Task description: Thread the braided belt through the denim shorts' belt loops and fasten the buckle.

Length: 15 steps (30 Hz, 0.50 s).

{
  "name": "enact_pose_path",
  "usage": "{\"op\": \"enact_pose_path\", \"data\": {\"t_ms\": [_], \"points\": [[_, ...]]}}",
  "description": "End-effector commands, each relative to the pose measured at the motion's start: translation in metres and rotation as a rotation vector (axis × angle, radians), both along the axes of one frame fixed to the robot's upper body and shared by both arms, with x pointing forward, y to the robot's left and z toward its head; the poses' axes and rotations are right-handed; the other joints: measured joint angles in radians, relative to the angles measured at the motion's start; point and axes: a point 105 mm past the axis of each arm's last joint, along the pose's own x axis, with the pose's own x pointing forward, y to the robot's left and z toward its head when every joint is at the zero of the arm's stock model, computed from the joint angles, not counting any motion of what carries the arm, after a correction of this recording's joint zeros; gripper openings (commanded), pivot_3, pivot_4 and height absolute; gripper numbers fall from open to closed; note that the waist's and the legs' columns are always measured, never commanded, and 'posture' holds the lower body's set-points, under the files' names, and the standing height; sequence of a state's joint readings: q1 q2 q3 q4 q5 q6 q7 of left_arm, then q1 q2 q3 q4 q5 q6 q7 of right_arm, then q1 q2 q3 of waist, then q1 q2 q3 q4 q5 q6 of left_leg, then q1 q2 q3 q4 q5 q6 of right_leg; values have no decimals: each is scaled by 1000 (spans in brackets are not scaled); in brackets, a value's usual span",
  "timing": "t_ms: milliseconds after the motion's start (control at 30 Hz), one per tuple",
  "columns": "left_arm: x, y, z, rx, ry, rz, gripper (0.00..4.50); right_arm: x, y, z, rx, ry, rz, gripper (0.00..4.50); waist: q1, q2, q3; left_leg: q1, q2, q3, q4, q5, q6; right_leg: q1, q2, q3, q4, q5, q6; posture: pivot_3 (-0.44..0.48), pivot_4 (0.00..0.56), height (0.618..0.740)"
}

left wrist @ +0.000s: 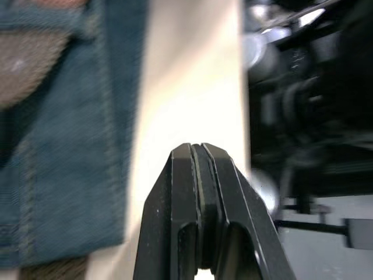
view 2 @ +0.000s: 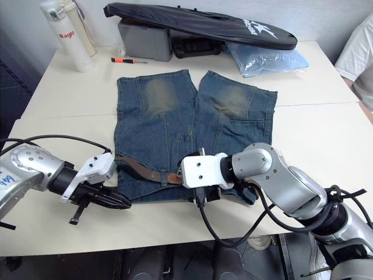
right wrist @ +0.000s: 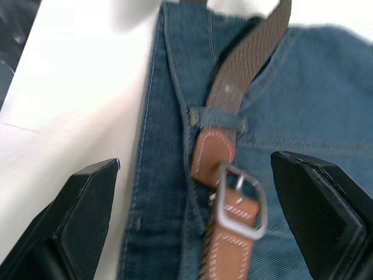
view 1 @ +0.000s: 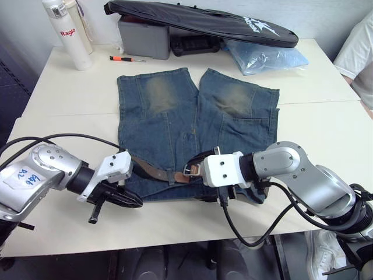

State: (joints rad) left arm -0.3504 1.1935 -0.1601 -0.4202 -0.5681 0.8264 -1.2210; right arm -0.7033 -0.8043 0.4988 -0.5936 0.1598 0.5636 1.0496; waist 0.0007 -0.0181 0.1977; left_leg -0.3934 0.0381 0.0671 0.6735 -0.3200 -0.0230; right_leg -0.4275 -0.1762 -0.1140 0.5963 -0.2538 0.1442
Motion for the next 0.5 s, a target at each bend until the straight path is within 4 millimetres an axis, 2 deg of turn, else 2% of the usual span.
{"op": "enact_pose_path", "data": {"t_ms": [33, 200, 300, 400, 500], "points": [[-1, 0, -6, 8, -11, -1, 97, -3, 4, 9, -15, -117, 86, 4500, 0, 0, 0, 0, 0, 0, 0, 0, 0, 0, 0, 0, 0, 0, 0, 0, 150, 740], [-2, 2, -18, 23, -2, 28, 97, 2, 8, 12, -29, -200, 127, 4500, -1, 0, 0, 0, 0, 0, 1, 0, 0, 0, 0, 0, 1, 0, 0, 0, 150, 740], [-1, -1, -18, -10, 5, 56, 97, 5, 8, 11, -36, -202, 136, 4500, -1, 0, 0, 0, 0, 0, 3, 0, 0, 0, 0, 0, 2, 0, 0, 0, 150, 740], [2, -4, -7, -73, 16, 94, 0, 6, 7, 12, -40, -193, 144, 3708, 0, 0, 0, 0, 0, 0, 5, -1, 0, 0, 0, 0, 3, 0, 0, 0, 150, 740], [6, 3, 3, -90, 3, 137, 0, 7, 7, 14, -47, -194, 156, 2273, -1, 0, 0, 0, 1, 0, 6, -1, 0, 0, 0, 1, 4, 0, 0, 0, 150, 740]]}}
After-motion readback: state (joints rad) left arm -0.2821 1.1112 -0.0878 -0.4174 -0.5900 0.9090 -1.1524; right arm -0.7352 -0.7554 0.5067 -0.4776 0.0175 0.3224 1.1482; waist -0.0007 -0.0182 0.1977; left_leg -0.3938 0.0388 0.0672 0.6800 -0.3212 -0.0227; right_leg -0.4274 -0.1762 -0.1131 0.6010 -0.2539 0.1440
